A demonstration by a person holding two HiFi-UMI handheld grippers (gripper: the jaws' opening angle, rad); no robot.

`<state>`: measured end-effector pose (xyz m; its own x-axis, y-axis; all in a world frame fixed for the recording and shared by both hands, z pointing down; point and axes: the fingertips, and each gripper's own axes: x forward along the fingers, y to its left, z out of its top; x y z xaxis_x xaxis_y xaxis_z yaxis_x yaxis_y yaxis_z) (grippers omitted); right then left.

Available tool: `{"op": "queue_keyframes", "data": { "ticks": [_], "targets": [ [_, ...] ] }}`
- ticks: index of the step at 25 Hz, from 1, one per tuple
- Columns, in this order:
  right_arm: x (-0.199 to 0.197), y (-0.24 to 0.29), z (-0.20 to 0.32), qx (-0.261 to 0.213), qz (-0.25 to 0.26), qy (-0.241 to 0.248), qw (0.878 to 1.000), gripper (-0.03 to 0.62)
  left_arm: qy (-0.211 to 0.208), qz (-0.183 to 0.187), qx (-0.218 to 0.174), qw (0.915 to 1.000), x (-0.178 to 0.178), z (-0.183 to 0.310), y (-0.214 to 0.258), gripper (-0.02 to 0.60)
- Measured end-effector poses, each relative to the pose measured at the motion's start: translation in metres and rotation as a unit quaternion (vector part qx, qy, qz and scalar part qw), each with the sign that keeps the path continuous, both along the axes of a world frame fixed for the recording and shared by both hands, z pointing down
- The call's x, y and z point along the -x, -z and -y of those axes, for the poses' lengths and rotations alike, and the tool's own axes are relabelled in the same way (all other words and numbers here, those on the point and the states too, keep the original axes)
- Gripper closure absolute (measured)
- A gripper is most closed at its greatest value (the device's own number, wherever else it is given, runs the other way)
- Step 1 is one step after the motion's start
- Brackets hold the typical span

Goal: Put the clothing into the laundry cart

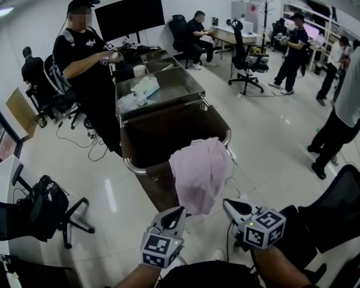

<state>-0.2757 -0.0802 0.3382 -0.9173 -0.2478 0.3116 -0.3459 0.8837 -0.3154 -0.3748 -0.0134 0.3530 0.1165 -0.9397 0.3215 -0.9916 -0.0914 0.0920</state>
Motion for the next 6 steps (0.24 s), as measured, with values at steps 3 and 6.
{"op": "queue_keyframes", "data": {
  "ticks": [3,6],
  "targets": [
    [0.0,0.0001,0.0022,-0.001,-0.002,0.001,1.0,0.586,-0.001,0.0,0.002,1.0,-0.0005,0.0003,-0.0007,0.583],
    [0.0004,-0.0004,0.0047,-0.002,-0.004,0.002,1.0,0.586,-0.002,0.004,0.004,1.0,-0.0005,0.001,-0.0031,0.583]
  ]
}}
